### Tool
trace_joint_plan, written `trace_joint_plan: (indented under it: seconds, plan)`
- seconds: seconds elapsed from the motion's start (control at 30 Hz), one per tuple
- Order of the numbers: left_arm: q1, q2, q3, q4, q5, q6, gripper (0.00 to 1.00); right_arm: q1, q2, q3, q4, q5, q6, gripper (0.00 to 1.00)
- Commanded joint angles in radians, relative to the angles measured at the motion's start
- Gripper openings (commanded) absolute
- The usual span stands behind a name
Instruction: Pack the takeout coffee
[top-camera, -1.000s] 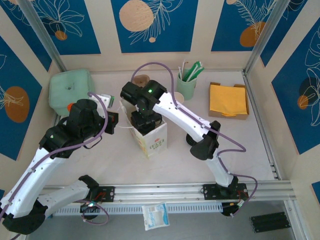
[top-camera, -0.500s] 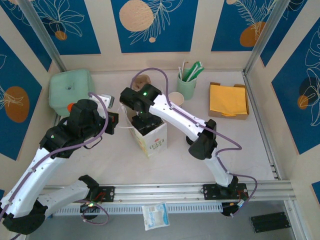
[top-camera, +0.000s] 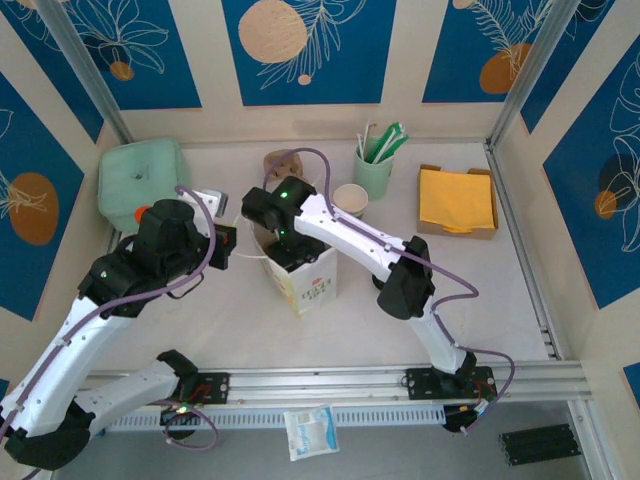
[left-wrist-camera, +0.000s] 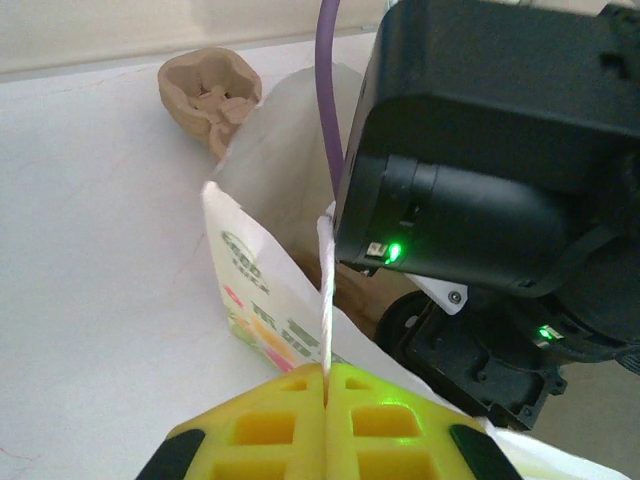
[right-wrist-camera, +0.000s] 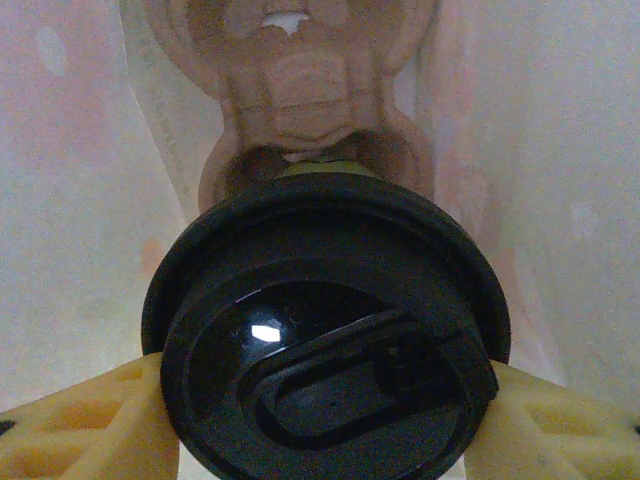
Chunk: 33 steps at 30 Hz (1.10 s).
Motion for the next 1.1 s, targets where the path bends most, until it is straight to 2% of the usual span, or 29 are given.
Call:
trace_joint_plan:
  seconds: [0.0,1.07]
  plan:
    - [0.008,-0.01,-0.006,0.009,0.0,-0.013,0.0,-0.001,-0.06,-0.028,-0.01,-0.025,-0.005,0.57]
    - [0.008,0.004,0.007,0.004,0.005,-0.023,0.0,-0.018,-0.086,-0.066,0.03,-0.04,-0.014,0.57]
